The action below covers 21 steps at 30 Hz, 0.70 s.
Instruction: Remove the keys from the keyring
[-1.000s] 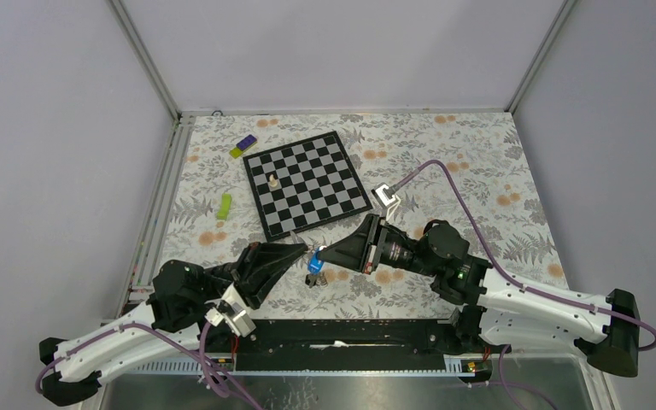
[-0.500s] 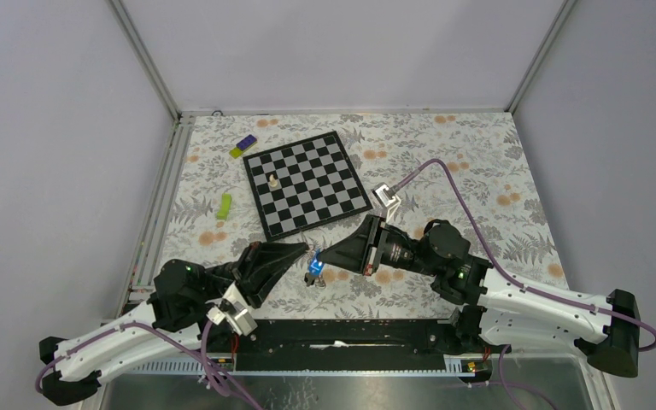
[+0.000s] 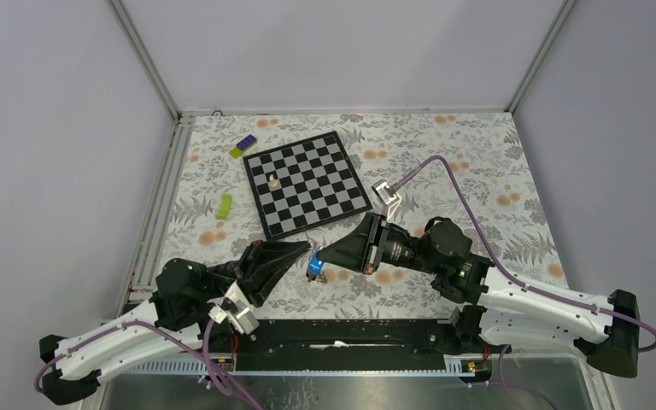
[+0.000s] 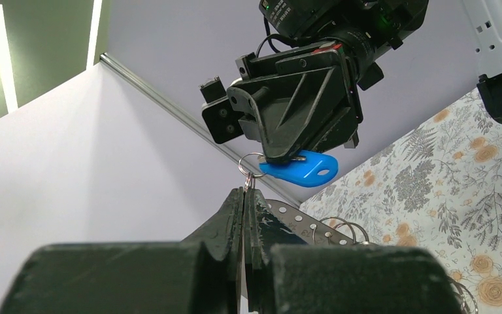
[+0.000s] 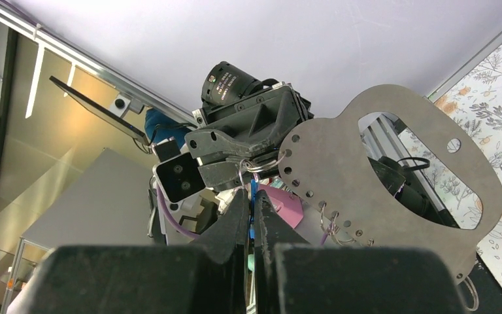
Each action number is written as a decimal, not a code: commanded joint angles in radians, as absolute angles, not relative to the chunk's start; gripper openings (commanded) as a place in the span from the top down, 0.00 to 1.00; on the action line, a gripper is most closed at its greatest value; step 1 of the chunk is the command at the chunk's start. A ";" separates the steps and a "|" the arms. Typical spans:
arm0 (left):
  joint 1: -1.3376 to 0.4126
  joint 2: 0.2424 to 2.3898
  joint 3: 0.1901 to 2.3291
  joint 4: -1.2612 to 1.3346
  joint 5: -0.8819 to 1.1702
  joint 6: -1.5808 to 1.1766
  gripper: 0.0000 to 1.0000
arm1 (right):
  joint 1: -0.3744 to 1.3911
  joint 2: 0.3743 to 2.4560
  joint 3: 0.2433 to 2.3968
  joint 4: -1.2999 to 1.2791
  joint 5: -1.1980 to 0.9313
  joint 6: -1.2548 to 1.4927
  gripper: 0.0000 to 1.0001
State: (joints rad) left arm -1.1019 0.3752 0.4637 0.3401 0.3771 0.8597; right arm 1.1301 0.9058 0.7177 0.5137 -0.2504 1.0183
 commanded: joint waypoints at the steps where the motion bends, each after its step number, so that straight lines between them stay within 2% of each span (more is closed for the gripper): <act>1: -1.097 0.383 0.479 0.393 0.354 0.855 1.00 | 1.126 0.900 0.775 0.583 -0.286 0.996 1.00; 21: -1.097 0.389 0.495 0.361 0.403 0.852 1.00 | 1.126 0.897 0.781 0.499 -0.198 0.970 1.00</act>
